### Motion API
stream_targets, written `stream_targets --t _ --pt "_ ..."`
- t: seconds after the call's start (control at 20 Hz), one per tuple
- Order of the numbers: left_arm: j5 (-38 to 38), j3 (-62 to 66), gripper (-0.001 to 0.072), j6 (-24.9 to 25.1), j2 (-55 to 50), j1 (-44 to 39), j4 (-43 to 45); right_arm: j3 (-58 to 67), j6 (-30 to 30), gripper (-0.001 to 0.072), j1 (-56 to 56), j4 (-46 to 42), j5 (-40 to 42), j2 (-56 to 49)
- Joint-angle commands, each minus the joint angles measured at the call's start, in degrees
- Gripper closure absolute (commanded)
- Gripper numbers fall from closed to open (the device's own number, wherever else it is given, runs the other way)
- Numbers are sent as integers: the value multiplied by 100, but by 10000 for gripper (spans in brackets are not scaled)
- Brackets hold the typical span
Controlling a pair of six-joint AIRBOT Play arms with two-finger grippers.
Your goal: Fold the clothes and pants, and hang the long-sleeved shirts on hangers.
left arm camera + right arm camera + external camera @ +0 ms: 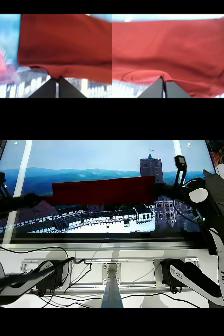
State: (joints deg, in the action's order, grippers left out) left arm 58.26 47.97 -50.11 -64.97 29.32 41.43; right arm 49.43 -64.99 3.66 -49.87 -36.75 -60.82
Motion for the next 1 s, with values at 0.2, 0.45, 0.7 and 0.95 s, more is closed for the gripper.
stream_targets --t 0.2,0.45,0.7,0.95 --pt "-3506 378 693 0 -1259 -1530 -1495 1471 -682 697 0 -76 1541 -1971" --pt "-3530 1213 0 4 -2256 -1982 -1488 2181 -678 138 -11 -116 2081 -3086" --pt "-2907 1222 21 -74 -2243 -1541 -785 2184 -675 138 -168 -603 1211 -3086" --pt "-1399 1224 21 -1165 -2435 -905 382 2181 -675 138 -404 -608 616 -3091"
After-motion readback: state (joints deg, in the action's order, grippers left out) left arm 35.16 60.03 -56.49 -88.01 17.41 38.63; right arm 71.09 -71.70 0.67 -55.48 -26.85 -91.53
